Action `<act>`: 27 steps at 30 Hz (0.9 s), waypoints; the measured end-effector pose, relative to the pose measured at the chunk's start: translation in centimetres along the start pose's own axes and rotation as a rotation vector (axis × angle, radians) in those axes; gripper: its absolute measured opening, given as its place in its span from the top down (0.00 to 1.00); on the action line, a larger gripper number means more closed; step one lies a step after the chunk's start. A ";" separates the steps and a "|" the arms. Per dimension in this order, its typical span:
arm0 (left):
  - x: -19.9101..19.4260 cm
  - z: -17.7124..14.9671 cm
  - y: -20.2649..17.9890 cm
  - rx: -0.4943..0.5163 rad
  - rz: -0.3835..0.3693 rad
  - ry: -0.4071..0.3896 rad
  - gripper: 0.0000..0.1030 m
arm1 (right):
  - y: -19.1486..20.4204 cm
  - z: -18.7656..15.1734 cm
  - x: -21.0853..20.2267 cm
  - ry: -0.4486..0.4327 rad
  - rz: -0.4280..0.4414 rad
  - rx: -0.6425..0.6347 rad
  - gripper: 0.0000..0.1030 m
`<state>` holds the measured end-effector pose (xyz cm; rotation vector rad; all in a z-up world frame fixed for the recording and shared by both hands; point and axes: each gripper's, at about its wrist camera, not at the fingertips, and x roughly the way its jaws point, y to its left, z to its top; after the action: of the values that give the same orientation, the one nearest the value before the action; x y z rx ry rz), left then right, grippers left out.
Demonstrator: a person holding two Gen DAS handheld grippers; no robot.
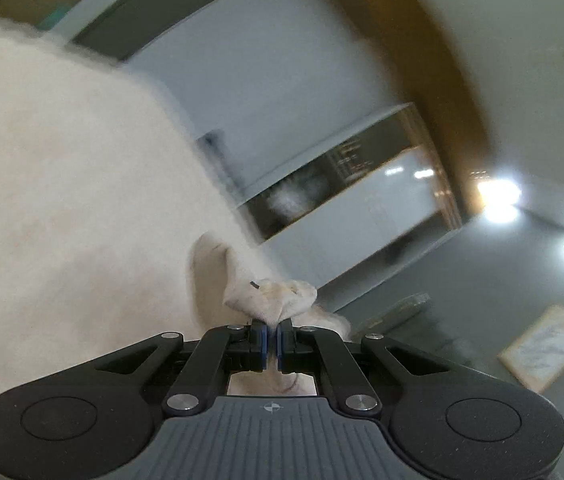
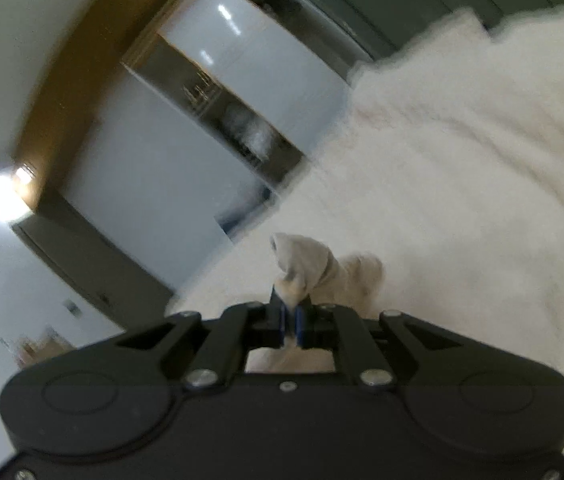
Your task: Fold clothes
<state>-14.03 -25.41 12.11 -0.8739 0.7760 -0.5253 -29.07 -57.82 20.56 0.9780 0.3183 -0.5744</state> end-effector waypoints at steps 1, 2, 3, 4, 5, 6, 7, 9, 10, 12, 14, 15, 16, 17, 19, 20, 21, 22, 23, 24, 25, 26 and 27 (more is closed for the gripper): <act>0.0 -1.6 2.4 -0.034 0.062 0.038 0.97 | -2.1 -2.0 0.8 0.070 -0.065 -0.007 0.95; -0.3 -2.3 3.7 -0.063 0.099 0.057 0.97 | -3.0 -2.9 1.0 0.099 -0.091 -0.006 0.94; -1.2 -3.4 5.4 -0.108 0.136 0.070 0.96 | -5.0 -4.7 0.7 0.129 -0.137 0.011 0.90; -2.1 -3.6 5.6 -0.114 0.145 0.058 0.91 | -5.3 -5.1 0.4 0.123 -0.143 0.016 0.88; -3.0 -3.7 5.8 -0.116 0.155 0.043 0.90 | -5.5 -5.5 -1.0 0.093 -0.149 0.012 0.85; -3.9 -3.4 5.4 -0.098 0.168 0.010 0.87 | -5.1 -5.6 -1.8 0.072 -0.163 -0.010 0.83; -4.8 -3.1 5.1 -0.079 0.180 -0.023 0.81 | -4.7 -5.5 -2.6 0.052 -0.177 -0.034 0.82; -6.3 -2.3 4.2 -0.031 0.187 -0.076 0.71 | -3.8 -5.5 -3.7 0.028 -0.189 -0.065 0.70; -6.8 -1.4 3.0 0.047 0.171 -0.087 0.63 | -3.5 -5.5 -4.1 0.024 -0.186 -0.071 0.67; -6.4 -0.9 2.2 0.088 0.157 -0.070 0.54 | -3.1 -5.7 -4.6 0.013 -0.154 -0.044 0.57; -5.0 -1.2 1.8 0.100 0.128 0.006 0.48 | -3.7 -6.4 -4.0 0.021 -0.105 0.029 0.50; -3.7 -1.8 1.5 0.116 0.135 0.060 0.48 | -4.1 -6.8 -3.1 0.036 -0.108 0.056 0.50; -3.1 -2.3 1.1 0.139 0.151 0.073 0.49 | -4.4 -7.1 -2.2 0.052 -0.112 0.082 0.50; -2.4 -2.8 0.7 0.163 0.168 0.086 0.49 | -4.8 -7.5 -1.2 0.070 -0.116 0.117 0.51; -1.1 -4.2 -0.4 0.244 0.169 0.105 0.53 | -5.7 -8.1 0.8 0.107 -0.125 0.188 0.55; -0.4 -4.9 -1.0 0.291 0.162 0.113 0.59 | -6.1 -8.2 1.4 0.099 -0.112 0.219 0.57; 0.3 -5.1 -1.1 0.309 0.171 0.118 0.77 | -6.4 -8.3 1.9 0.090 -0.097 0.250 0.70; 0.9 -5.4 -1.2 0.332 0.188 0.129 1.00 | -6.6 -8.2 2.1 0.080 -0.093 0.269 0.80; 1.3 -5.8 -1.3 0.364 0.229 0.152 1.00 | -6.8 -8.1 2.0 0.065 -0.082 0.288 0.96; 1.2 -5.8 -1.1 0.359 0.232 0.145 1.00 | -7.1 -8.0 1.9 0.050 -0.071 0.308 0.96; 0.8 -5.7 -0.8 0.351 0.239 0.128 1.00 | -7.3 -7.8 1.8 0.035 -0.060 0.328 0.97; -0.4 -5.2 -0.3 0.328 0.258 0.081 1.00 | -7.3 -7.7 1.6 0.033 -0.062 0.321 0.97; -0.2 -4.2 -0.3 0.314 0.270 0.064 1.00 | -7.2 -7.5 1.4 0.032 -0.065 0.314 0.97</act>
<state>-17.48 -27.49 10.75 -0.4548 0.8285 -0.4219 -32.24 -54.97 10.94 1.2835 0.2946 -0.6810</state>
